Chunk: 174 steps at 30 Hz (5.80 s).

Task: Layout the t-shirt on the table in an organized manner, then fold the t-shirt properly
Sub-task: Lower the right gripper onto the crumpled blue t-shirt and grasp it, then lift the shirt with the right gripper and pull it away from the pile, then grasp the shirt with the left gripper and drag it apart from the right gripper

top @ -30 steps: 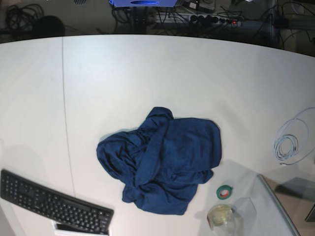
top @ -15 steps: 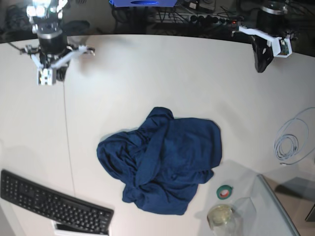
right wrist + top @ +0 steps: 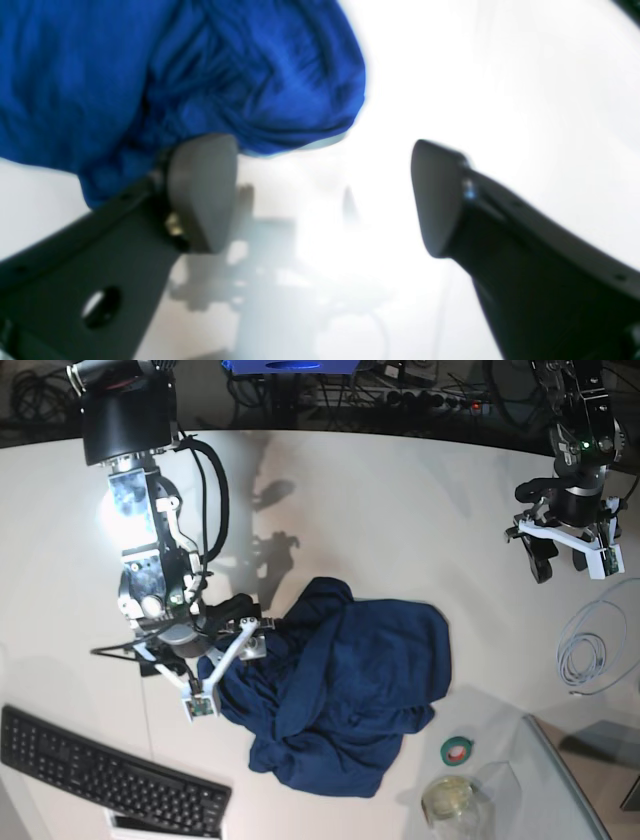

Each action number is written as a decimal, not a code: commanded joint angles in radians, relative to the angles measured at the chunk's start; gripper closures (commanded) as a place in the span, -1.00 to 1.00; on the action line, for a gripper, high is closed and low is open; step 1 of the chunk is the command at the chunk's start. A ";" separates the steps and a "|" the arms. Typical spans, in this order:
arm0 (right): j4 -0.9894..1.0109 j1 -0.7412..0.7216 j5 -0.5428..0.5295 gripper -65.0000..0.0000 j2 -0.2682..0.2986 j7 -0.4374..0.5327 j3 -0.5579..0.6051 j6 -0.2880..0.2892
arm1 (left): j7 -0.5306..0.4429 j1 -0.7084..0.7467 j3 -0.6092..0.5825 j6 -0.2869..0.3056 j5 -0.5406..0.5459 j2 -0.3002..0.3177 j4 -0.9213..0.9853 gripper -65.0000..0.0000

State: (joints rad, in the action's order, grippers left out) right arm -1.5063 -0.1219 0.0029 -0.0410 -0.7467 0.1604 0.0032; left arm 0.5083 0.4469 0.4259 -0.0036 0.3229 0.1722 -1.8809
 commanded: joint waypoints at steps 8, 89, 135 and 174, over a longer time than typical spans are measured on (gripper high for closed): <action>0.408 -0.289 0.003 -0.61 -0.015 0.260 0.020 -0.001 | -0.013 0.060 0.008 -0.002 0.005 0.008 -0.018 -0.17; -0.316 0.336 -0.208 -0.48 0.103 0.097 -0.101 -0.004 | -0.013 -0.245 -0.408 -0.006 -0.104 -0.018 0.444 1.00; 0.112 0.038 -0.203 0.64 0.186 0.039 -0.586 -0.002 | -0.004 -0.193 -0.571 -0.008 -0.189 -0.092 0.225 1.00; -0.026 0.241 -0.208 0.99 0.134 -0.044 -0.730 -0.004 | -0.299 -0.719 -0.565 -0.008 -0.179 -0.036 1.047 1.00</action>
State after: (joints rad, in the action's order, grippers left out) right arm -1.5150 0.1310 -0.2062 0.0883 -0.8001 -0.5694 0.0010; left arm 0.2100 -0.2600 -0.1394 -0.0051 0.1490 0.1387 -0.8310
